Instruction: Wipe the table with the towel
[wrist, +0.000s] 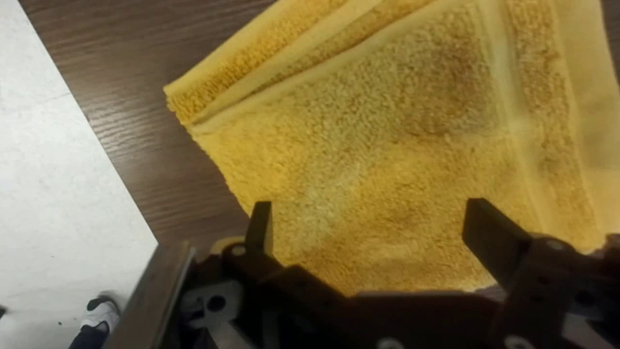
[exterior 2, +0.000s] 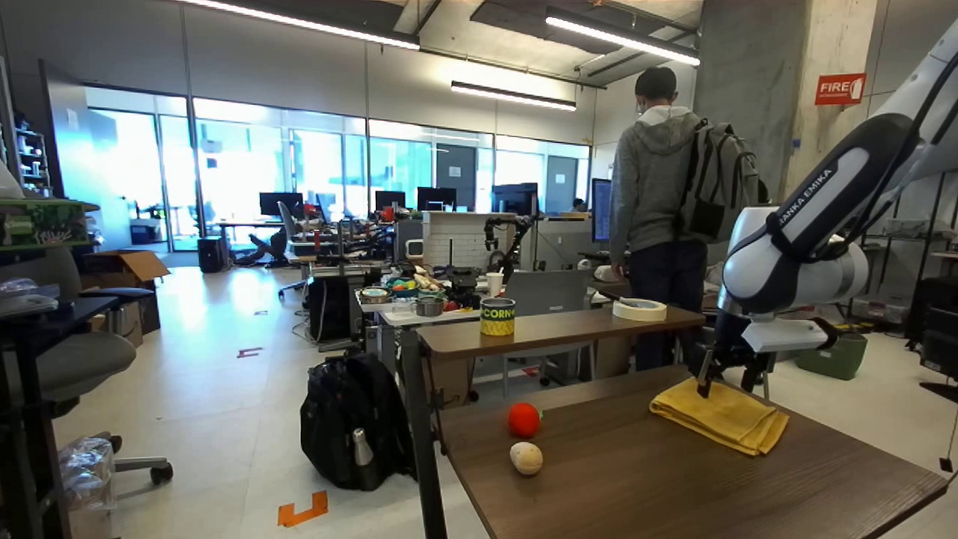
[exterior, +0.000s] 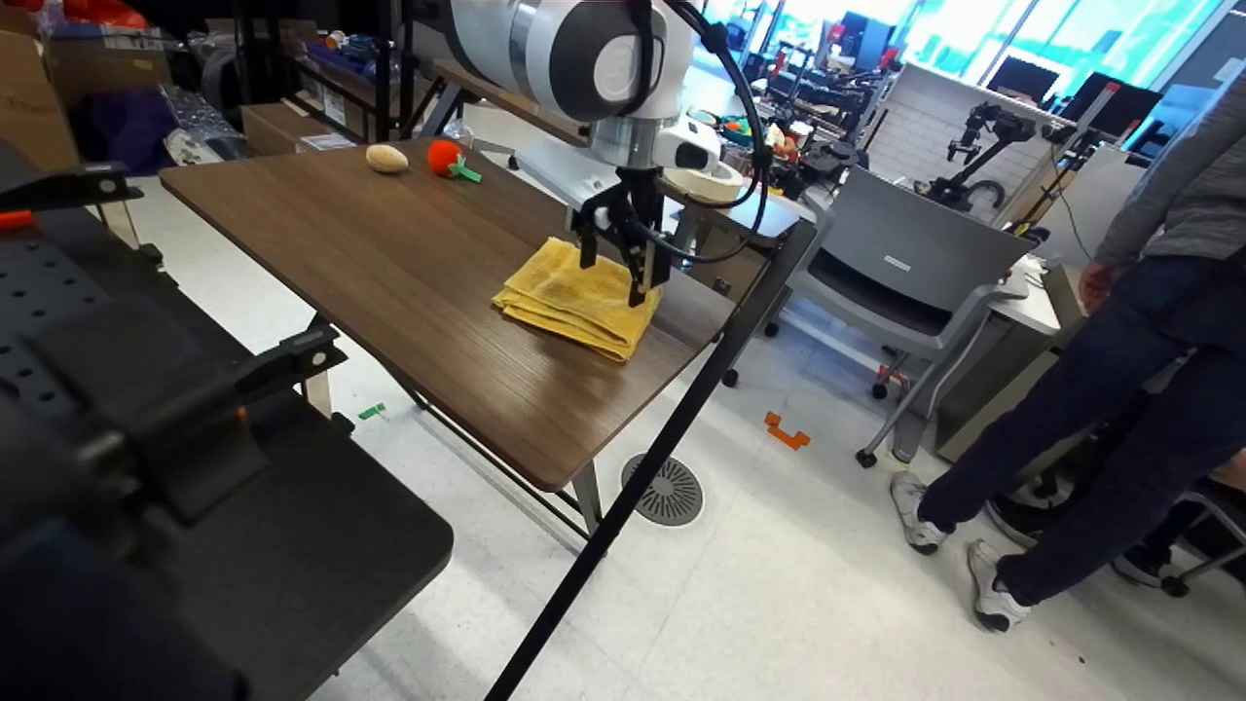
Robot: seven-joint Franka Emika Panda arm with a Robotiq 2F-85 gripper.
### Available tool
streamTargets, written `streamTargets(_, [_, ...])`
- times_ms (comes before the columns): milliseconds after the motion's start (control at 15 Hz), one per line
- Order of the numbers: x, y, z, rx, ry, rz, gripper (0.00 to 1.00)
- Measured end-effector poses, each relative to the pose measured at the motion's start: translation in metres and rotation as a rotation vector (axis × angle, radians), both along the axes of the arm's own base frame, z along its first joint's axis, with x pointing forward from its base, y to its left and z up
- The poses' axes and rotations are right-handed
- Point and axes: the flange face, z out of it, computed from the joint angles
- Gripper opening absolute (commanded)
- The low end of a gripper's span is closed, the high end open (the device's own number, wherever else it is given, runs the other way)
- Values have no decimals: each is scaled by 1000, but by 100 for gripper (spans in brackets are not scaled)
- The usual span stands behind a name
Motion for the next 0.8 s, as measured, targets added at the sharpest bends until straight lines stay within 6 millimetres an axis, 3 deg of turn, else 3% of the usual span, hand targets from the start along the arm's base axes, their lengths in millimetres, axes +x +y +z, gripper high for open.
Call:
streamTargets(200, [3, 10, 8, 2, -19, 14, 100])
streamTargets(400, [2, 20, 0, 28, -5, 31, 100])
streamTargets(600, [-7, 29, -29, 109, 67, 83, 100])
streamTargets(800, [-16, 15, -58, 180, 163, 118, 100])
